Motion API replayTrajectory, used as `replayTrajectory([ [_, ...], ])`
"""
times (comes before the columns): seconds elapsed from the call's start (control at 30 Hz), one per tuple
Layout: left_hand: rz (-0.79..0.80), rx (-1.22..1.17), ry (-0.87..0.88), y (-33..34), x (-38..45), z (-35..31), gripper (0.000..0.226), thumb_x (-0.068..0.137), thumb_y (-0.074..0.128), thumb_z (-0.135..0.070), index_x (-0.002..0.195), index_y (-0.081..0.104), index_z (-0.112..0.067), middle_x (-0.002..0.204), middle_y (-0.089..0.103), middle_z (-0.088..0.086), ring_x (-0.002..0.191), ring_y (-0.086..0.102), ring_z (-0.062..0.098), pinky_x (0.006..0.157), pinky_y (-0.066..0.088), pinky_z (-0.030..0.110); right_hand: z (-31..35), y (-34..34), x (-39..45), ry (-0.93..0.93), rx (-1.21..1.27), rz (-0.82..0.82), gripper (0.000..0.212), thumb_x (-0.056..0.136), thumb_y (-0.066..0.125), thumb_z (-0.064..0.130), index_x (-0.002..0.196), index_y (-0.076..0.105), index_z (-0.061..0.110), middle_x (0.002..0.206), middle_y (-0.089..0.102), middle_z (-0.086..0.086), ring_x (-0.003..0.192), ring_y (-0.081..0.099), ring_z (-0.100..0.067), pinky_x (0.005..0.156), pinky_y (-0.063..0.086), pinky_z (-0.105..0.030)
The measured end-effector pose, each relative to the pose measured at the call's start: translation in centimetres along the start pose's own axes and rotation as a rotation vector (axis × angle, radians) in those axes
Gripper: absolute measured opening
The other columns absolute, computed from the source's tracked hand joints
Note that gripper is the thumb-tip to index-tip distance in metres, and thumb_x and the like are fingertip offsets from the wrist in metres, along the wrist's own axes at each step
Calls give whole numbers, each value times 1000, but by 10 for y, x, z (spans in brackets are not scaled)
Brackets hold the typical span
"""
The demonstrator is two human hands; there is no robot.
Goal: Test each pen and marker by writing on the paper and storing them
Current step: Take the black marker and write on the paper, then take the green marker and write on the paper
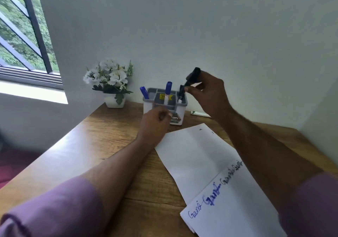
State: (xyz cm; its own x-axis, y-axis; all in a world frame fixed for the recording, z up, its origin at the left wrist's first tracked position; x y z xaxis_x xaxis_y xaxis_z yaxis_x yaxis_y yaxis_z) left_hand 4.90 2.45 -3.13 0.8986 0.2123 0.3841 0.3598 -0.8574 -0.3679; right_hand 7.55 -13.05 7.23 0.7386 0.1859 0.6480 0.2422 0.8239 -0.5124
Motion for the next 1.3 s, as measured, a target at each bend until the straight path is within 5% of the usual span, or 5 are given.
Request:
replayTrajectory([
  [0.53, 69, 226, 111, 7, 1, -3, 13, 88, 56, -24, 93, 67, -20, 86, 67, -5, 78, 59, 10, 65, 45, 20, -23, 10, 29, 237, -48, 31, 24, 68, 80, 19, 84, 69, 4, 80, 68, -6, 74, 60, -17, 64, 45, -29],
  [0.73, 89, 260, 129, 6, -2, -7, 17, 89, 54, -26, 96, 67, -17, 90, 68, 0, 81, 60, 14, 73, 51, 30, -28, 20, 18, 363, 70, 301, 80, 64, 87, 29, 134, 50, 26, 108, 61, -4, 82, 58, -11, 55, 38, -22],
  [0.87, 114, 279, 166, 7, -3, -7, 15, 89, 55, -26, 91, 67, -17, 87, 68, 0, 80, 59, 14, 73, 52, 33, -36, 2, 22, 364, 150, 255, 73, 68, 84, 35, 132, 50, 30, 112, 60, -2, 90, 59, -11, 57, 40, -22],
  [1.1, 174, 300, 225, 9, -6, -14, 16, 90, 55, -27, 91, 68, -17, 88, 66, -1, 82, 59, 12, 74, 50, 28, -120, 2, 2, 240, -698, 526, 46, 86, 62, 18, 131, 54, 20, 135, 56, -8, 122, 52, -27, 102, 42, -38],
  [1.3, 177, 331, 247, 10, -5, -14, 18, 90, 55, -28, 95, 69, -17, 91, 67, -1, 82, 58, 10, 69, 44, 21, -140, 4, -9, 193, -971, 625, 28, 88, 52, 24, 116, 58, 21, 115, 57, -8, 106, 56, -31, 84, 48, -40],
])
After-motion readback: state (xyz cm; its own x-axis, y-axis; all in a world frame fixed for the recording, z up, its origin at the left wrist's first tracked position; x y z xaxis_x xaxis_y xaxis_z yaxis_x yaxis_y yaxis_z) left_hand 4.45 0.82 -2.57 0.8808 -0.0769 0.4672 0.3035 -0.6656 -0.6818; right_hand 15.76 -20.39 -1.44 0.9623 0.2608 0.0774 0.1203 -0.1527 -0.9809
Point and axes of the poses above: each hand's wrist, its own x-axis towards the middle knuckle, its own y-axis out of the palm, z = x × y, the point moved 2 cm from there along x, towards the middle knuckle
